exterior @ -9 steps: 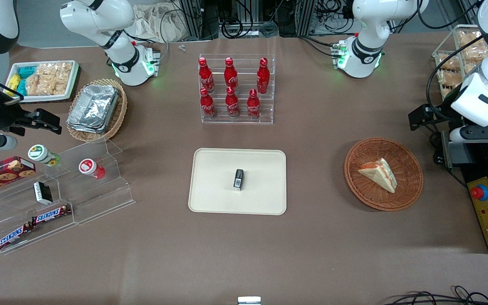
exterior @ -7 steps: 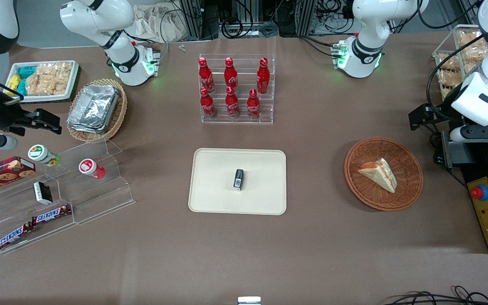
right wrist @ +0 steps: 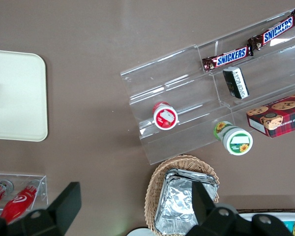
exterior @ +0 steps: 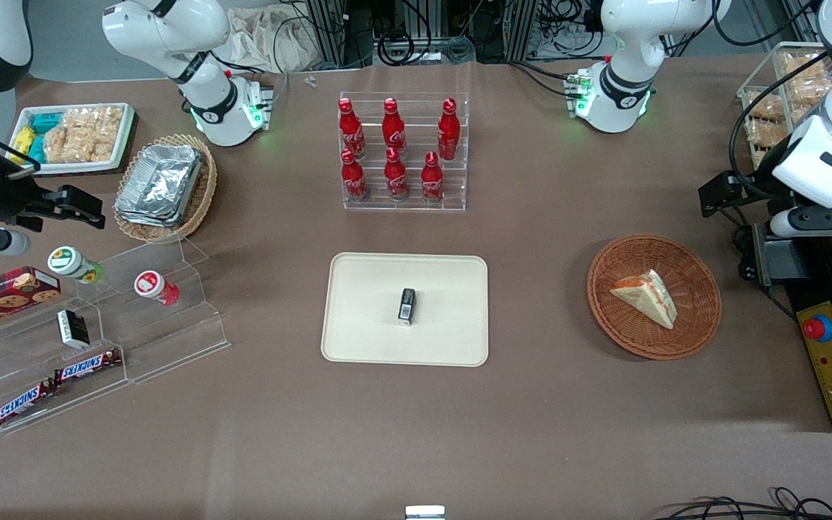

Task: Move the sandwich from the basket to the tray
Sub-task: 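Move the left gripper toward the wicker basket holding the sandwich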

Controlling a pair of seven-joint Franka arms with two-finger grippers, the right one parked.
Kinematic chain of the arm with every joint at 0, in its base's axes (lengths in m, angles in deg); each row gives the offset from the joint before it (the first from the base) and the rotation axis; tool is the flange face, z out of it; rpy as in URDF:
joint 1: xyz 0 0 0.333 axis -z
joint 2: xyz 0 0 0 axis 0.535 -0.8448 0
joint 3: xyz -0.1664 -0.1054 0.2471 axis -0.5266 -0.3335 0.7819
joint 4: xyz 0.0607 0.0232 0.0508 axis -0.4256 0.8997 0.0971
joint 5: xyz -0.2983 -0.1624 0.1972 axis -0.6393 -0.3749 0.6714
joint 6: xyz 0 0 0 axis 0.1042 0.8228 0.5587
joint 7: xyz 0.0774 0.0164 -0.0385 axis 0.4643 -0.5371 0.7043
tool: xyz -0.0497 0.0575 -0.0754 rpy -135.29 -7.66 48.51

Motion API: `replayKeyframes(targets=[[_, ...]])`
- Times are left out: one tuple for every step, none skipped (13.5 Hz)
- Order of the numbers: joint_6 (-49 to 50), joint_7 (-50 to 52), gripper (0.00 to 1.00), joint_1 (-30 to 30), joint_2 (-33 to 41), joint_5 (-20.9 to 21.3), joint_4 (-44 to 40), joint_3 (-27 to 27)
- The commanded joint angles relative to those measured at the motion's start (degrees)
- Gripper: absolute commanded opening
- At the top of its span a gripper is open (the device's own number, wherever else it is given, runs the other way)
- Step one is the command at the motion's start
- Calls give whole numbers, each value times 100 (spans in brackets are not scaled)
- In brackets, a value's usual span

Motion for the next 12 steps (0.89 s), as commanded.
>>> replayKeyframes(targets=[[210, 270, 100, -49, -83, -31, -102, -1], [411, 341, 100, -57, -118, -5, -93, 8], [552, 559, 100, -66, -179, -5, -102, 17], [562, 1013, 100, -66, -232, 4, -76, 17], [554, 1644, 100, -66, -346, 21, -67, 17], [502, 2095, 100, -66, -434, 65, -41, 17], [431, 2264, 100, -66, -513, 152, 21, 17], [265, 2327, 100, -66, -540, 214, 195, 26], [-58, 2354, 100, -205, -505, 215, 501, 35], [-436, 2354, 100, -329, -470, 215, 861, 26], [-770, 2450, 100, -356, -453, 215, 1169, 35], [-1121, 2668, 100, -382, -478, 215, 1442, 35]])
